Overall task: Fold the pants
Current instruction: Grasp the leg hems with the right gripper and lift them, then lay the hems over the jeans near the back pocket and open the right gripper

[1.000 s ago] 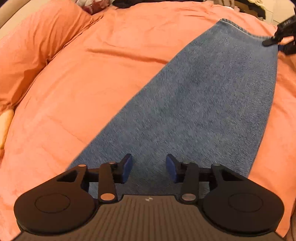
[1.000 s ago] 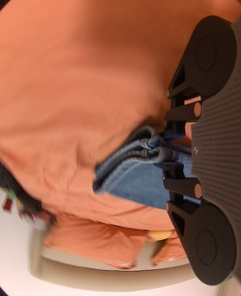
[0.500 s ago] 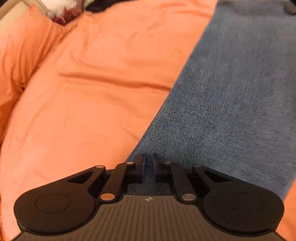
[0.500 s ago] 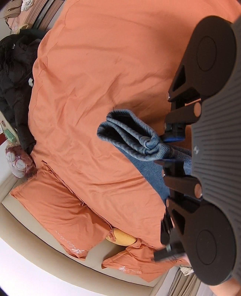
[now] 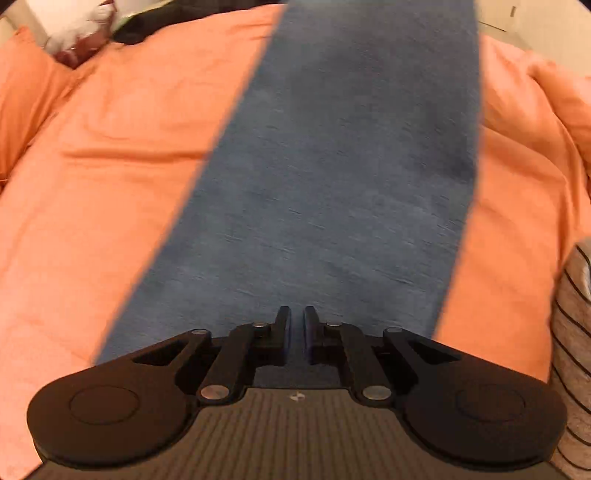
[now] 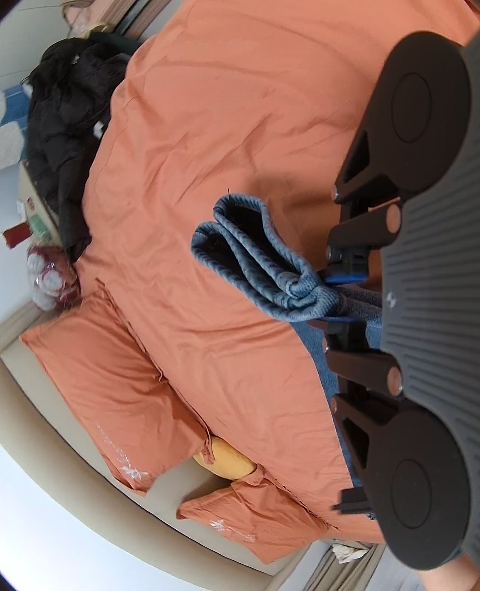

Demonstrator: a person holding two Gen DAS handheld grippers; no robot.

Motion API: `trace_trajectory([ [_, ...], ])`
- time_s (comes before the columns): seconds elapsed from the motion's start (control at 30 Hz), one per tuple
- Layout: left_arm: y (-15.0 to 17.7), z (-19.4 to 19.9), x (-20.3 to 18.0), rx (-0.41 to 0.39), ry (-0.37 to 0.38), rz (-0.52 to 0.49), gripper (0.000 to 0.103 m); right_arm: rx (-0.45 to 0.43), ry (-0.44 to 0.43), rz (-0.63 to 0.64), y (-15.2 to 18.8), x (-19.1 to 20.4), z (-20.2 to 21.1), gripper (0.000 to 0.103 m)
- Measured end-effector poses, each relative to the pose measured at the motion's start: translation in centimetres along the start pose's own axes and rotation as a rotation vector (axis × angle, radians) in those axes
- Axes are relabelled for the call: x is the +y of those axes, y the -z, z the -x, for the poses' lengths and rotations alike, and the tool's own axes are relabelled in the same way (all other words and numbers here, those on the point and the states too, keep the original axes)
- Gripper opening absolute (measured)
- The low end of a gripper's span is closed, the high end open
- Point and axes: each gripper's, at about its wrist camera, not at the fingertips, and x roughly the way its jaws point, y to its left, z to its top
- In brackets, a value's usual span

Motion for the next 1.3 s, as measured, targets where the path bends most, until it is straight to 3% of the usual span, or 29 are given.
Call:
trace_trajectory([
  [0.07,0.2,-1.2,-1.3,0.002,-0.017,0.004,0.001,0.005,-0.006,0.000,0.1,0.6,0.2,0.012],
  [0.17,0.0,-1.8,-1.8,0.007,-0.030,0.006,0.000,0.009,0.005,0.025,0.3,1.7,0.2,0.012],
  [0.37,0.4,1.7,-2.7,-0.033,0.046,0.007,0.004,0.005,0.006,0.068,0.3,3.3,1.0,0.012],
  [0.5,0.8,-0.9,-3.7,0.003,0.080,0.070,0.004,0.005,-0.007,0.086,0.7,4.5,1.2,0.012],
  [0.6,1.1,-2.0,-4.3,-0.003,0.053,0.089,0.004,0.023,-0.012,0.123,1.5,6.1,1.1,0.012],
  [0.73,2.0,0.9,-3.3,-0.031,0.049,0.136,0.011,0.005,-0.052,0.187,1.5,9.1,2.0,0.012],
  [0.9,6.5,8.2,-2.0,-0.072,0.012,0.191,0.019,0.021,-0.098,0.309,2.6,15.1,1.4,0.012],
  [1.03,10.7,13.1,-0.7,-0.085,-0.063,0.275,0.022,0.055,-0.138,0.389,4.2,20.1,-1.0,0.012],
  [1.2,16.1,16.6,2.2,-0.086,-0.182,0.402,0.025,0.140,-0.193,0.464,8.1,25.9,-5.2,0.012],
  [1.3,19.2,17.5,3.6,-0.094,-0.208,0.497,0.026,0.198,-0.207,0.497,11.2,28.8,-8.7,0.012],
])
